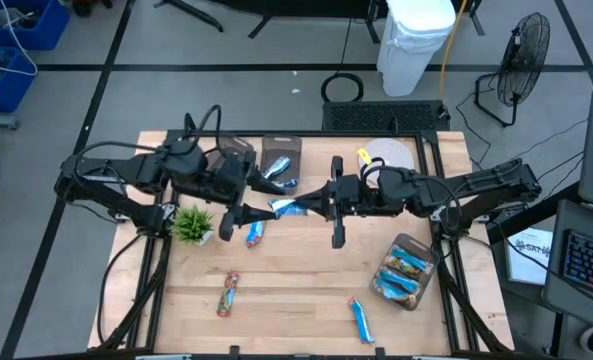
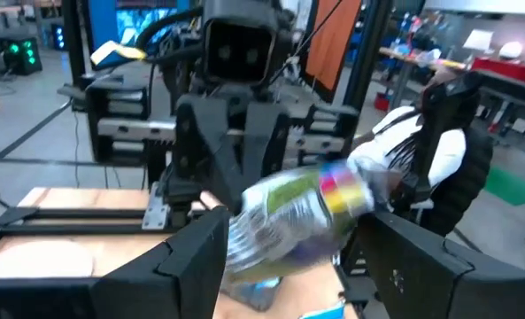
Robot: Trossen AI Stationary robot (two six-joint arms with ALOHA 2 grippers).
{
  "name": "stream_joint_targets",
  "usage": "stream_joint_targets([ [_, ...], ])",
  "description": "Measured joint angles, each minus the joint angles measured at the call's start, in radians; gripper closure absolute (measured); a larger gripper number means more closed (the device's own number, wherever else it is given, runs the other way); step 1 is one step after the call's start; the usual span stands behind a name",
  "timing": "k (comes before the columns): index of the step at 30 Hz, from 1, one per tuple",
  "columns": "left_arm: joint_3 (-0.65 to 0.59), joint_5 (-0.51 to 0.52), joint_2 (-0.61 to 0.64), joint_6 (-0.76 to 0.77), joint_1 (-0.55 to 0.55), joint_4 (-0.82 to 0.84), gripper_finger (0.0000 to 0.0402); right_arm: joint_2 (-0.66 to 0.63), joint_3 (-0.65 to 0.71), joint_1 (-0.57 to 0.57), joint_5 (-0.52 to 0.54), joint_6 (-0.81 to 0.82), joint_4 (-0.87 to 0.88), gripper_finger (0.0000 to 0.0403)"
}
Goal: Pick and place Granola Bars by type
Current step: Put the blue granola bar into the top right black transparent bin
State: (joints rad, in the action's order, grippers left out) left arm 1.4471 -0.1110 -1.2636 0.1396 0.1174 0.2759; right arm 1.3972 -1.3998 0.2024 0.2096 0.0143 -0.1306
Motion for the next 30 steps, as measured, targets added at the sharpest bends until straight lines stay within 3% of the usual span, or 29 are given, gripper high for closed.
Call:
stream_joint_targets([
  [15,0.000,0.060,0.000,0.054,0.015,-0.013,0.0155,0.000,0.000,0.000,0.004,0.000,0.000,0.0403],
  [18,0.000,0.060,-0.006,0.067,0.015,-0.014,0.0184,0.000,0.000,0.000,0.004,0.000,0.000,0.0403],
  [26,0.000,0.060,-0.026,0.091,0.014,-0.015,0.0308,0.000,0.002,0.000,0.024,-0.002,0.002,0.0403],
  [30,0.000,0.062,-0.027,0.089,0.014,-0.014,0.0346,0.000,0.002,0.000,0.027,-0.003,-0.002,0.0403],
])
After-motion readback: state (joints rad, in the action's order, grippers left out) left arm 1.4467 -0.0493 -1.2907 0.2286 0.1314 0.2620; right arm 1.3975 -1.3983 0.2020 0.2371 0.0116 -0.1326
